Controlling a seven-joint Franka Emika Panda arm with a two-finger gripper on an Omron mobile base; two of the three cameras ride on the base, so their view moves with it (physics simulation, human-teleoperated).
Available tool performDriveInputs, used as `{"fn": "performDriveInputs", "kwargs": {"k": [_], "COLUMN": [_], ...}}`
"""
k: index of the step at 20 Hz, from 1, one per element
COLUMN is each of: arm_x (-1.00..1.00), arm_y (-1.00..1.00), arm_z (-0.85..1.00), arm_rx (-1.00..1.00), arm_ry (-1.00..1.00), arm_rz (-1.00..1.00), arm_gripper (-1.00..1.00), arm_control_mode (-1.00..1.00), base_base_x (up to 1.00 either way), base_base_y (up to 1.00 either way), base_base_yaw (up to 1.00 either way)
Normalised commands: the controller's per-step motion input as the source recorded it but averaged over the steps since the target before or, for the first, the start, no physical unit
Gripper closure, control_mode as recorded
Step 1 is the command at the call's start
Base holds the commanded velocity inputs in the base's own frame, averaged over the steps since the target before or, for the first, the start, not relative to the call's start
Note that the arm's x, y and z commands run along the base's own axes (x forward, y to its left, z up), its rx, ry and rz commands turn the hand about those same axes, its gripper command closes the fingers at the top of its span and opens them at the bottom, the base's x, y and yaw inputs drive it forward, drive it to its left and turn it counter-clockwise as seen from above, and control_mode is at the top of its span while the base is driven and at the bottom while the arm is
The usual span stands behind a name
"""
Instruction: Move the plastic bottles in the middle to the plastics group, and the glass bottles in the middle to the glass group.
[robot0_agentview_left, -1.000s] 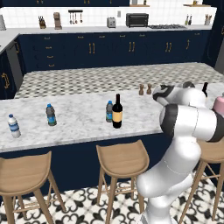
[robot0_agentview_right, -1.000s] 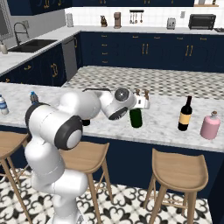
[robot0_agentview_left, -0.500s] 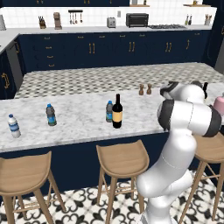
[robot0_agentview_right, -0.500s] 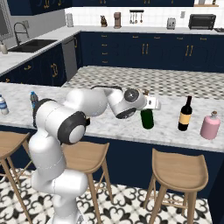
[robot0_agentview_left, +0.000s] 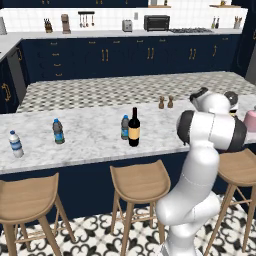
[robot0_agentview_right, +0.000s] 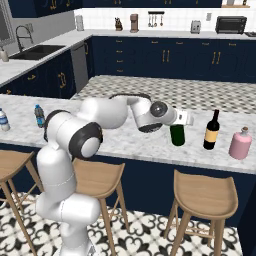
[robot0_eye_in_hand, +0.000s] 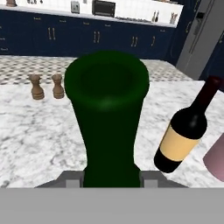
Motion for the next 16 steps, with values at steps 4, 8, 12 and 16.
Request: {"fn": "performDriveInputs", "kwargs": {"k": [4, 8, 12, 16], "arm_x": [0.27, 0.1, 0.0, 0.0], "arm_y": [-0.09, -0.03, -0.14, -0.09], "arm_z": [0.01, 0.0, 0.0, 0.0], "arm_rx": [0.0, 0.0, 0.0, 0.0], "arm_ry": [-0.12, -0.02, 0.0, 0.0], "arm_rz": [-0.02, -0.01, 0.0, 0.0], "arm_gripper": [1.0, 1.0, 1.0, 1.0], "arm_control_mode": [-1.0, -1.0, -1.0, -1.0], "base_base_x": [0.0, 0.0, 0.0, 0.0], "base_base_y": [0.0, 0.0, 0.0, 0.0], "base_base_yaw": [0.0, 0.0, 0.0, 0.0]}}
